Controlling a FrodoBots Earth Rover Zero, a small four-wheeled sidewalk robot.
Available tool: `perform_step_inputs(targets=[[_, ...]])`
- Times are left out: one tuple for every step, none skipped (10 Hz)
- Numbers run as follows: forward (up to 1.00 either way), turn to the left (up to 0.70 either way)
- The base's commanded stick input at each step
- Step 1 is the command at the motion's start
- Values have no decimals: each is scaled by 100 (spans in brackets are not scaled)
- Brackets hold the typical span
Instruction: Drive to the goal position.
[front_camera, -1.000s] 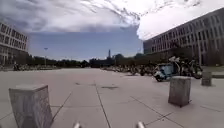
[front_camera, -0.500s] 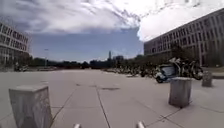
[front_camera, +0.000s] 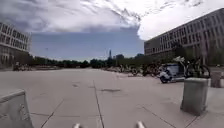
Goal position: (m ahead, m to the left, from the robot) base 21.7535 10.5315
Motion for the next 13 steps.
perform_step_inputs(targets=[[70, 0], [70, 0], [70, 0], [70, 0], [70, 0], [70, 0], [70, 1], [70, 13], [70, 14], [70, 14], [70, 14], [70, 14], [70, 14]])
